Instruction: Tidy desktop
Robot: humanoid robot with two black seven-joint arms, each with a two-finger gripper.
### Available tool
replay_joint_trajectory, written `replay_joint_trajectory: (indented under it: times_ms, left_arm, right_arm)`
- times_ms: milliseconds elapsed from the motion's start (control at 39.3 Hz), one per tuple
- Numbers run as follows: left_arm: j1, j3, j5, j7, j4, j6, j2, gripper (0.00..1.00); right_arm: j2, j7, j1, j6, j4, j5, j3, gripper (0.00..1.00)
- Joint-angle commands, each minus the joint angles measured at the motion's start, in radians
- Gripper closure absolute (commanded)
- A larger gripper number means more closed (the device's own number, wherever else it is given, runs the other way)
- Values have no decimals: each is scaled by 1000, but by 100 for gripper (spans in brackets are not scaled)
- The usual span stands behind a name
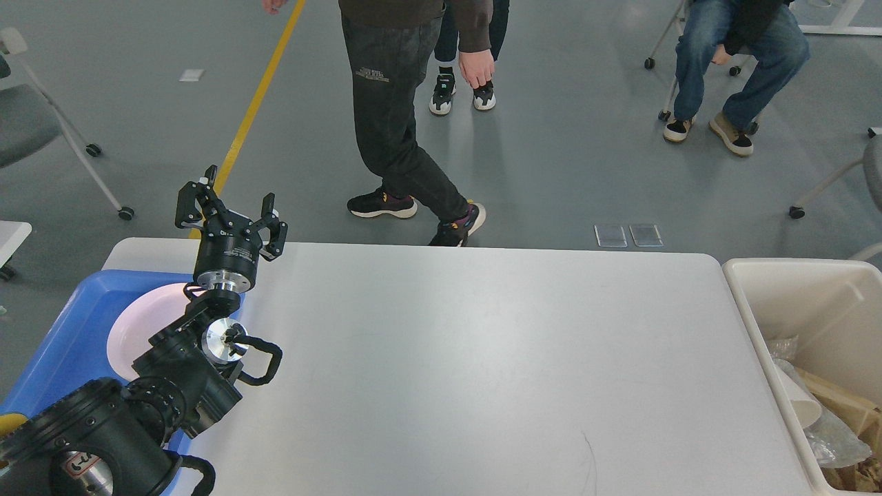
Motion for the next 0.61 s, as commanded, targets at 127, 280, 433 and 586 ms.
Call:
replay_joint_trajectory:
  times_ms: [127,280,433,586]
  left_arm:
    - [0,0,-1,0,0,0,0,3]
    - [0,0,-1,-2,0,0,0,3]
    - [0,0,0,0,0,0,0,3]
    - [0,0,0,0,0,0,0,3]
  right_arm:
    - [104,2,162,86,28,232,17,0]
    - [170,2,188,81,24,299,127,0]
    - [192,2,147,81,26,297,320,0]
    - [250,2,72,84,23,279,464,0]
